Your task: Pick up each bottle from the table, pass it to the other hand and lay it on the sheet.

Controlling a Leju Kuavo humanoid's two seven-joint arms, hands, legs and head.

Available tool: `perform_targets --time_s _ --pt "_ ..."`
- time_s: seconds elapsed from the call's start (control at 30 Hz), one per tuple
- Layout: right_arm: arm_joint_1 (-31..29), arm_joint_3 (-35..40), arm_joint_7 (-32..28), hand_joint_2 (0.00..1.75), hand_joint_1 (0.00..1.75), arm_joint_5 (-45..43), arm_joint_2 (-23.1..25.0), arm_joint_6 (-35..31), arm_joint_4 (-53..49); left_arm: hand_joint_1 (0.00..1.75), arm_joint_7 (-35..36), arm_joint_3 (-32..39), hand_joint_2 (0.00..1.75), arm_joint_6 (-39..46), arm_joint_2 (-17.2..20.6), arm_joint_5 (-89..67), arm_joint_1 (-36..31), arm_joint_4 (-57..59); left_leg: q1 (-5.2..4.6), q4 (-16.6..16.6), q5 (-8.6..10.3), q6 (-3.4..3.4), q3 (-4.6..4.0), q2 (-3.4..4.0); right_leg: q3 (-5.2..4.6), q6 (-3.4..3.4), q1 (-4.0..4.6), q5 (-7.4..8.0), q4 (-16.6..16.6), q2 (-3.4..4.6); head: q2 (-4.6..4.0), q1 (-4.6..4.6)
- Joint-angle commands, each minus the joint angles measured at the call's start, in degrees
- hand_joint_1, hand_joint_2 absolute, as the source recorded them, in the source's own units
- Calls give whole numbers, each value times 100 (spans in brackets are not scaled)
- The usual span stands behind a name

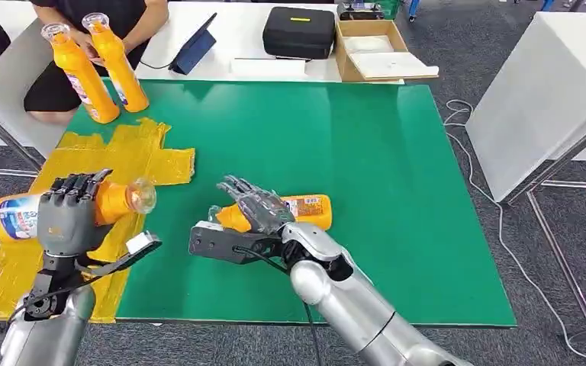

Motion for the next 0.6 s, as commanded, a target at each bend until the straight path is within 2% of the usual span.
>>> perform_targets --time_s 0.03,0.07,0.27,0.37,0.6 --pt "-50 125 -45 0 0 96 -259 53 -113 0 992 306 175 29 172 -233 -265 1712 -11 -13 -14 -7 52 -30 47 -2 -16 -21 -1 -4 0 2" --pt "-17 111 -48 0 0 128 -297 44 -139 0 1173 211 0 29 279 -231 -400 2131 -9 -14 -8 -6 42 -29 39 -2 -13 -15 -3 -7 0 2" --pt "91 -102 -29 0 0 209 -517 -41 -228 0 946 -119 0 29 293 74 -458 2065 -3 -8 -2 -5 21 -40 22 -1 -5 -11 -4 -20 0 2" --pt "97 -169 -11 0 0 249 -587 -63 -248 0 906 -264 0 29 276 117 -619 2198 -8 -8 -8 -5 39 -59 43 0 -12 -22 -2 -29 0 4" --pt "97 -169 -11 0 0 249 -587 -63 -248 0 906 -264 0 29 276 117 -619 2198 -6 -5 -6 -5 25 -34 27 0 -8 -11 -1 -12 0 2"
